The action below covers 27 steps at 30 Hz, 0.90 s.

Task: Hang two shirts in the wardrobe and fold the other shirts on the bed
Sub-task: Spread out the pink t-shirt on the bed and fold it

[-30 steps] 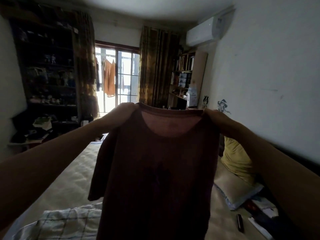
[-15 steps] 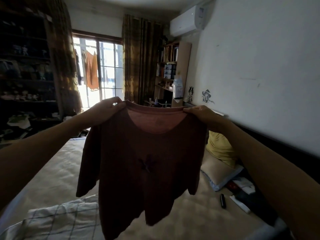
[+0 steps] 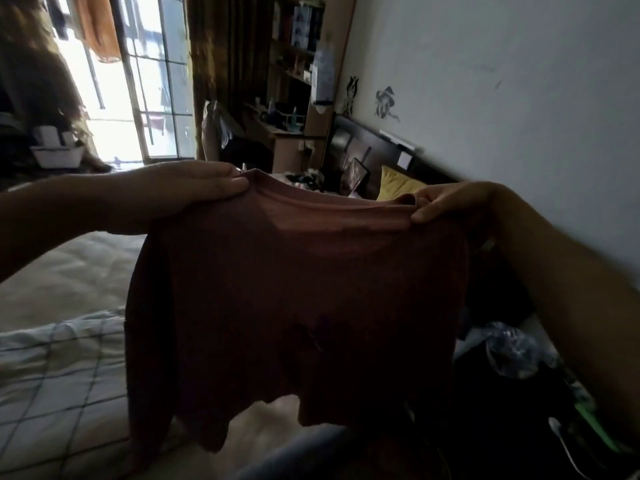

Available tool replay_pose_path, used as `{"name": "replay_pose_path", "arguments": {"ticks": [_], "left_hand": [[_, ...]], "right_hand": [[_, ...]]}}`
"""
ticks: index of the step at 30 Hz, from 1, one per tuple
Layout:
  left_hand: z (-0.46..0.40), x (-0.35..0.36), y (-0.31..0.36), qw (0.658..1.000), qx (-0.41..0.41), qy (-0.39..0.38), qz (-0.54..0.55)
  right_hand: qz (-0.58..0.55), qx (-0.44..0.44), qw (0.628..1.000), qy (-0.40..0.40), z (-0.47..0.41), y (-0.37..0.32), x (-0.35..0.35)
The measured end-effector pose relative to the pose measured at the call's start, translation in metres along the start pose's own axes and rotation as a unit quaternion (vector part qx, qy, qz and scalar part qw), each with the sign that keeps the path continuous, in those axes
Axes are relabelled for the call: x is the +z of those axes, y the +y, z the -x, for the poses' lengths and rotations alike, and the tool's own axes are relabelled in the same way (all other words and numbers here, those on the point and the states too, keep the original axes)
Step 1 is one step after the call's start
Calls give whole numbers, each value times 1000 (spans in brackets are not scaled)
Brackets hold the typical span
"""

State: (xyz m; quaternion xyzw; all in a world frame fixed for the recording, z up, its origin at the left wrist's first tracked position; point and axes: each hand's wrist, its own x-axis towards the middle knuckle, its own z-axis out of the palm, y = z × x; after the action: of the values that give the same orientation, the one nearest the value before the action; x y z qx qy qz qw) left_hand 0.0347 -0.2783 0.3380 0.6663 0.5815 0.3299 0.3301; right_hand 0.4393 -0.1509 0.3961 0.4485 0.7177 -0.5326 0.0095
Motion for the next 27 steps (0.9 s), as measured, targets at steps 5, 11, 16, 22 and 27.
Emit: {"name": "replay_pose_path", "arguments": {"ticks": [5, 11, 16, 22, 27], "left_hand": [[-53, 26, -41, 998, -52, -35, 29], [-168, 104, -192, 984, -169, -9, 60], [-229, 212, -370, 963, -250, 38, 92], [-249, 304, -534, 931, -349, 74, 77], [-295, 312, -620, 919, -365, 146, 9]], "right_hand": [[-42, 39, 998, 32, -95, 33, -7], [-89, 90, 991, 37, -280, 150, -19], [-55, 125, 991, 5, -448, 293, 11], [-31, 128, 988, 85, -611, 428, 89], [-56, 83, 987, 127, -717, 457, 101]]}}
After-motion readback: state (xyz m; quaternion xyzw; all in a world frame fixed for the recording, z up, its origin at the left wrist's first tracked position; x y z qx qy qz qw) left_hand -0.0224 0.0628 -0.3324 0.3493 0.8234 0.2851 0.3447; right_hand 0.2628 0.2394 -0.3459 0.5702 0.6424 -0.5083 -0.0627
